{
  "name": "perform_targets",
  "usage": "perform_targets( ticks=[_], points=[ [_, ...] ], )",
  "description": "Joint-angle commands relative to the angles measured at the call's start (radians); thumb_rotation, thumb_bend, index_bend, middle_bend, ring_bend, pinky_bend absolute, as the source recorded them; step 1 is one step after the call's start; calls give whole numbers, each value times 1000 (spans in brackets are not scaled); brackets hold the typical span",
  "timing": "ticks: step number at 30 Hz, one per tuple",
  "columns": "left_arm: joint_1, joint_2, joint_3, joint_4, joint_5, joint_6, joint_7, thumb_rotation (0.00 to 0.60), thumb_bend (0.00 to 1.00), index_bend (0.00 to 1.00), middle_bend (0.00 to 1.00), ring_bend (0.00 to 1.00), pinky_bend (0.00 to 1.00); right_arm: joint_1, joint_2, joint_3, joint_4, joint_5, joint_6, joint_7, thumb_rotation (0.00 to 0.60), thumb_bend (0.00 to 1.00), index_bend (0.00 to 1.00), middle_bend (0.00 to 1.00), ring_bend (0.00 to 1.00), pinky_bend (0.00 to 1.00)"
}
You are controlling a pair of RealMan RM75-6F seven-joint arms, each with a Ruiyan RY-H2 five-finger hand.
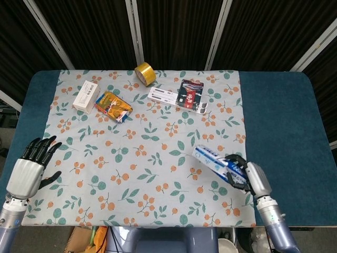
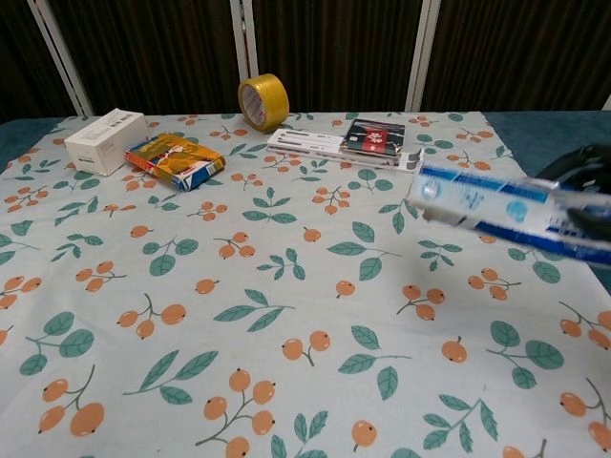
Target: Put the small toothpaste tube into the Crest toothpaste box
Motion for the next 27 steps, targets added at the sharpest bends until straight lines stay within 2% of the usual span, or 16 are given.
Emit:
perform_targets(
  ticks=[1, 6, 9, 11, 13, 15, 18, 21, 27],
  points=[
    [0, -1, 1, 0, 3, -1, 0, 600, 42, 157, 90, 155, 132, 8, -66, -44, 68, -24, -22, -47, 600, 564, 335, 593, 665, 726],
    [0, -1, 0, 1, 6, -1, -2, 600, 42, 159, 90, 155, 132, 2, -129, -63, 139, -38, -11, -62, 600, 564, 335, 593, 664, 725],
    [0, -1, 0, 1, 6, -3, -4, 600, 41, 160, 90, 155, 132, -1, -148, -72, 169, -46, -12, -60, 600, 564, 335, 582, 621, 663],
    [0, -1, 0, 1, 6, -3, -5, 600, 41, 161, 90, 155, 132, 3, -146, -84, 183, -58, -24, -61, 600, 565, 301, 503, 511, 515],
    [0, -1, -1, 2, 7, -2, -6, 600, 41, 161, 90, 155, 132, 11, -134, -97, 184, -74, -41, -59, 600, 564, 151, 317, 294, 289],
    [0, -1, -2, 2, 6, -2, -6, 600, 41, 160, 89, 155, 132, 17, -121, -105, 179, -82, -54, -65, 600, 545, 27, 171, 119, 151],
    [2, 0, -3, 0, 4, -3, -8, 600, 41, 158, 89, 155, 132, 27, -91, -114, 148, -84, -74, -94, 600, 460, 0, 60, 13, 49],
    [3, 3, -2, -7, 1, -6, -10, 600, 42, 152, 89, 155, 132, 35, -51, -120, 104, -81, -86, -158, 600, 403, 0, 4, 0, 1],
    [18, 28, -1, -74, -35, -23, -26, 600, 39, 136, 78, 152, 112, 29, 40, -112, 29, -71, -56, -238, 600, 394, 0, 0, 0, 0]
  ],
)
